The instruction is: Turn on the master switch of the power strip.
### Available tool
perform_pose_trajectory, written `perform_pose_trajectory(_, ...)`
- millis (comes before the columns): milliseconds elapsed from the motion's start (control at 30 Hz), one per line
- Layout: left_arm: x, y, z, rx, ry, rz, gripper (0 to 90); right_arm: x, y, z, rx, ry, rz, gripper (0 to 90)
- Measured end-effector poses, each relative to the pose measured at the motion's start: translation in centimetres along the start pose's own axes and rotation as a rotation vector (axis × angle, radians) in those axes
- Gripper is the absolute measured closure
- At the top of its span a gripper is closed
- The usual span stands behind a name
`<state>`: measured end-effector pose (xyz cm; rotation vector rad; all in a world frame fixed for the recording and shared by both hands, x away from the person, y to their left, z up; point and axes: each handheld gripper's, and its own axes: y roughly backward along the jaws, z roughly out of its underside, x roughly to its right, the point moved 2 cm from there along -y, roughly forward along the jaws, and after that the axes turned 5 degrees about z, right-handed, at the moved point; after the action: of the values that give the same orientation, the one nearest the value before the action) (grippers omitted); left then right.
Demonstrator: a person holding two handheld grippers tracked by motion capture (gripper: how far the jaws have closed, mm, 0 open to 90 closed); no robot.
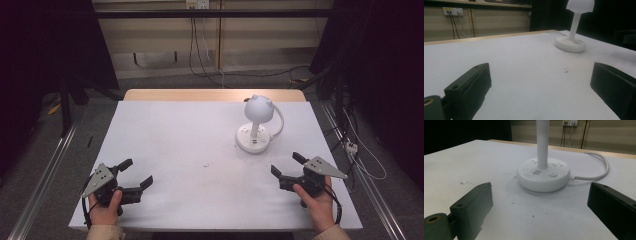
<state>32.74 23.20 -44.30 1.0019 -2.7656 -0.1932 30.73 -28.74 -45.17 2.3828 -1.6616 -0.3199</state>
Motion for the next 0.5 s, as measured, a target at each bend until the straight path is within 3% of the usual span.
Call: perform_pose_trajectory(500,0.1,0.3,0.1,-0.001,0.0,-0.005,3.0,0.0,-1.4,-0.5,-0.01,0.009,0.006,6.6)
